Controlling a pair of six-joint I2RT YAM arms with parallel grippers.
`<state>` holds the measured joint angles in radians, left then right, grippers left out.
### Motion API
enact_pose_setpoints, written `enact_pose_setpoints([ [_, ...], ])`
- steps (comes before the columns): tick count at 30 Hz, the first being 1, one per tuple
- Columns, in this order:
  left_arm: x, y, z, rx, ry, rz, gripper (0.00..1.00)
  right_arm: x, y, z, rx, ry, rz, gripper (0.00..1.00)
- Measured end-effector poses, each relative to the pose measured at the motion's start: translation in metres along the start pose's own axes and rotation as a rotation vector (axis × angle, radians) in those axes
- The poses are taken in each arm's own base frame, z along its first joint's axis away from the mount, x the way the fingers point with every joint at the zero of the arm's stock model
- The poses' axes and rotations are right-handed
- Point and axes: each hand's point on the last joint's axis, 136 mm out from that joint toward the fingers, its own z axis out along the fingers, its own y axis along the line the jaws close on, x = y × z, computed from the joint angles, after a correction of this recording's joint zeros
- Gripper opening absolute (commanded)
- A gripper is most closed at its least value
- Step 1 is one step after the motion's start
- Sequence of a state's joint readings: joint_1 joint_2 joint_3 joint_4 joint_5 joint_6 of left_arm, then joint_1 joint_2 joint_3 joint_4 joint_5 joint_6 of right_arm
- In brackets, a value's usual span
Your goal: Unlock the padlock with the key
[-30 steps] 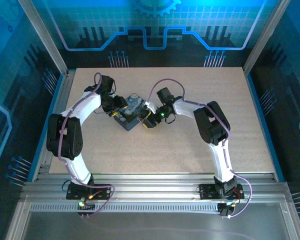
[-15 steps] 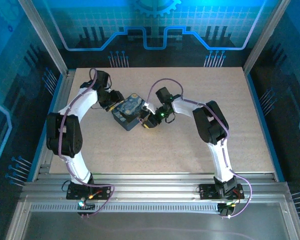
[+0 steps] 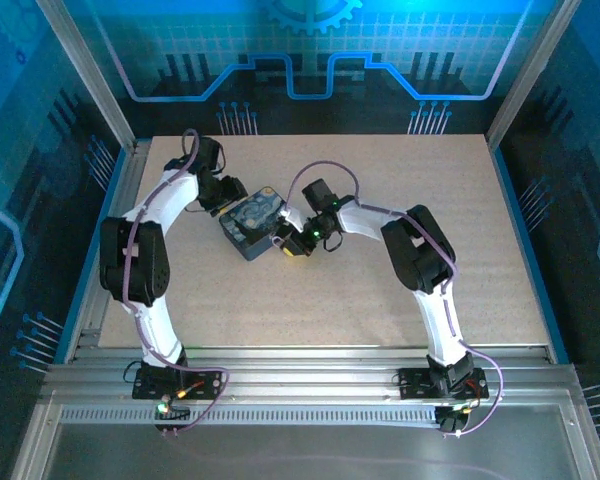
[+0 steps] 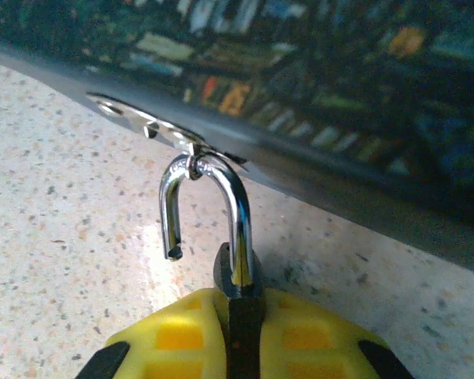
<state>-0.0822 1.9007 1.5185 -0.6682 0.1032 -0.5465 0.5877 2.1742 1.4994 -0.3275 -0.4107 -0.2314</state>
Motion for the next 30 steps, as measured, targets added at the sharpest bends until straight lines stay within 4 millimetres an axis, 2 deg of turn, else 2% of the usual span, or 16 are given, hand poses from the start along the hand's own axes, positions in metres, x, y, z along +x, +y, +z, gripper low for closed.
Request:
enact_pose_setpoints([
  [3,0.001,0.002,0.004,0.001,-0.005,0.002,0.52,0.001,-0.009,-0.005,0.078,0.009,0.081,0.0],
  [9,0.02,0.01,0.019,-0.018,0.032,0.008,0.48,0.004,-0.023,-0.014,0.201,0.006,0.321,0.0],
  [15,0.038,-0.002,0.019,-0.008,0.038,0.056,0.47,0.008,-0.028,-0.018,0.301,-0.011,0.505,0.0],
  [21,0.042,-0.006,0.02,-0.03,0.023,0.086,0.46,0.008,-0.034,-0.021,0.346,-0.04,0.631,0.0],
  [30,0.054,-0.018,0.022,-0.058,0.011,0.151,0.46,-0.013,-0.056,-0.036,0.367,-0.196,0.827,0.0],
])
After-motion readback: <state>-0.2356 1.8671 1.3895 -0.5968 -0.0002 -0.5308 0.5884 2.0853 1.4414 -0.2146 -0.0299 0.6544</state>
